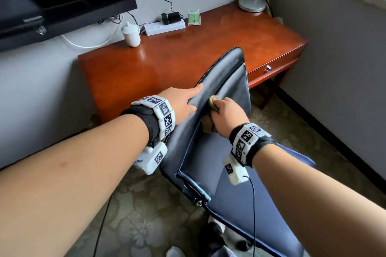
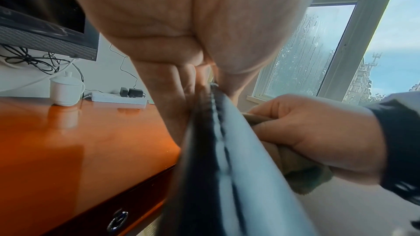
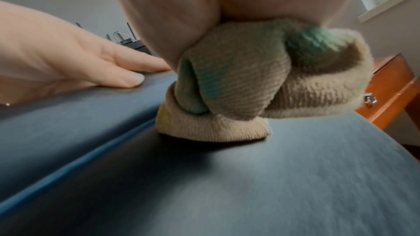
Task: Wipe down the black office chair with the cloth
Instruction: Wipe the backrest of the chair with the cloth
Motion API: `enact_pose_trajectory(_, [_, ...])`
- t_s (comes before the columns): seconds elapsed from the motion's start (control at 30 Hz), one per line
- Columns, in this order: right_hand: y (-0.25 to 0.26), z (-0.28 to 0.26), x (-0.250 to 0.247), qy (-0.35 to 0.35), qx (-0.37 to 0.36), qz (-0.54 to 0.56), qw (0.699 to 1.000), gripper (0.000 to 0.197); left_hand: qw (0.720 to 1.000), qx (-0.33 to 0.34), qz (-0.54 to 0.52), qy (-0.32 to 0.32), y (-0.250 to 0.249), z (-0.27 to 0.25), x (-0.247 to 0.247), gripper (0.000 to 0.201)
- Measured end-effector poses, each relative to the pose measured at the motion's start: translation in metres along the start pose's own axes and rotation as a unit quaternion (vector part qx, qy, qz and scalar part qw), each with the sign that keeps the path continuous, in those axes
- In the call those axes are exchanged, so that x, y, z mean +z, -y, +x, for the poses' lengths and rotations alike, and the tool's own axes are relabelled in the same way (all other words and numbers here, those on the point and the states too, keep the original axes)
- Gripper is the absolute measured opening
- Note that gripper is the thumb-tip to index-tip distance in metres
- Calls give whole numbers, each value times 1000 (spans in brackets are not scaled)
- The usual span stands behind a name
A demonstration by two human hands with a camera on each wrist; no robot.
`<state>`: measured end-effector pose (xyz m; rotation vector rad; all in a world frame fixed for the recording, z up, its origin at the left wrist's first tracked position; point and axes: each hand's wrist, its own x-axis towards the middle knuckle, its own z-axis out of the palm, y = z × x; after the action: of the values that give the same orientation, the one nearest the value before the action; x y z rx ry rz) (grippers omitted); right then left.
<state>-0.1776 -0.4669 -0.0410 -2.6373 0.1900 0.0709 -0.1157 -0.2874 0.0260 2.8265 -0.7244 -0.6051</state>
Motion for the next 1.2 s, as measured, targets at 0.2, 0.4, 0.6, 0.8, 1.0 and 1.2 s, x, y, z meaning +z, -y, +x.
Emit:
enact_pose_trajectory(0.2, [8, -32, -4, 68, -107, -7, 992, 24, 1000, -1, 6, -4, -8, 5, -5, 71])
enact_pose_trajectory(0.4, [-22, -34, -65, 8, 45, 233, 971, 13, 999, 14, -24, -25, -15, -6, -6, 69])
enact_pose_trajectory(0.6, [-11, -12, -38, -23, 42, 197, 979, 24, 998, 0, -49, -49, -10, -13, -5, 65])
enact_pose_trajectory(0.8, [7, -16, 10, -14, -34, 72, 997, 13, 997, -6, -50, -64, -1, -5, -3, 63])
enact_pose_trajectory(1.0, [2, -27, -24, 160, -80, 51, 983, 12, 996, -1, -62, -59, -6, 2, -6, 63])
enact_pose_trajectory(1.2, [-22, 1, -58, -51, 87, 207, 973, 14, 998, 14, -20, -56, -16, 17, -11, 62])
